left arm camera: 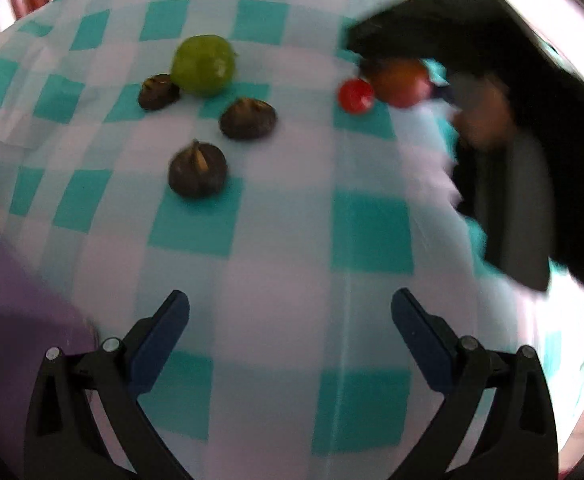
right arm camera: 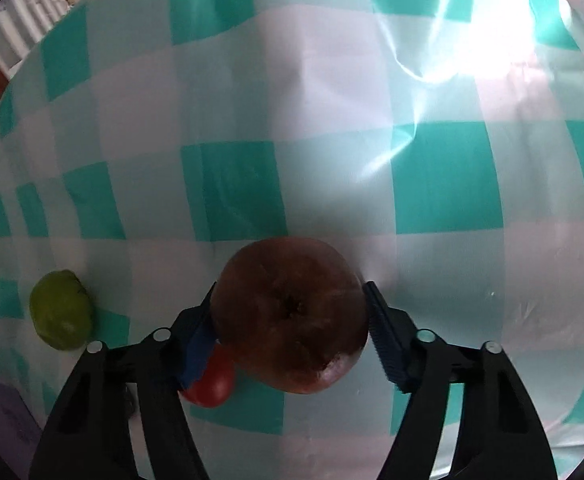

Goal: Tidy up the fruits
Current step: 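Grasp the red apple with the right tool while the left tool grasps a brown chestnut, then carry the red apple and brown chestnut over the white box, then open both tools to drop the apple and chestnut into the box, then move both open tools back over the remaining fruits on the cloth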

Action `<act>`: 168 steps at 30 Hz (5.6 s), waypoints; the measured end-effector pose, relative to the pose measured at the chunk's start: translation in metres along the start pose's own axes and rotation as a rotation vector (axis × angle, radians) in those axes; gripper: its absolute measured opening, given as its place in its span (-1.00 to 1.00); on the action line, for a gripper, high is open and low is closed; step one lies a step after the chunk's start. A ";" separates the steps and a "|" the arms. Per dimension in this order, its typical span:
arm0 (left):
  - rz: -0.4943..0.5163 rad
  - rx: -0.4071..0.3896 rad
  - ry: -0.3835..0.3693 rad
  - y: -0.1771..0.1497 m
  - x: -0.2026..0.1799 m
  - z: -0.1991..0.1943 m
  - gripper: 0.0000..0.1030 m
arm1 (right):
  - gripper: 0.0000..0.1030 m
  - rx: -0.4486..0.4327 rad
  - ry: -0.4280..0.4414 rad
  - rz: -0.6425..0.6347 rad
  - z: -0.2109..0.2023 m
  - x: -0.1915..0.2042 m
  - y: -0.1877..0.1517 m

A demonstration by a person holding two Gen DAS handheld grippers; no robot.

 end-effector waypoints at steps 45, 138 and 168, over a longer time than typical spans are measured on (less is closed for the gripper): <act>0.182 0.009 -0.173 -0.075 -0.034 -0.036 -0.22 | 0.23 0.108 0.090 -0.110 -0.089 -0.072 -0.160; -0.305 0.143 0.297 -0.153 0.281 -0.175 0.41 | 0.25 0.305 0.100 -1.058 -0.134 0.313 -0.274; -0.001 -0.438 0.023 -0.105 0.130 -0.286 0.97 | 0.72 -0.108 0.072 -0.253 -0.231 0.043 -0.201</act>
Point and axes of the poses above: each gripper's, at about its wrist camera, not at the fingertips, and z roughly the way its jaws point, x to its left, y to its top, the point moved 2 cm from there along z, roughly the way its jaws point, and after that the axes turned 7 degrees about -y, right-handed, at the moved point
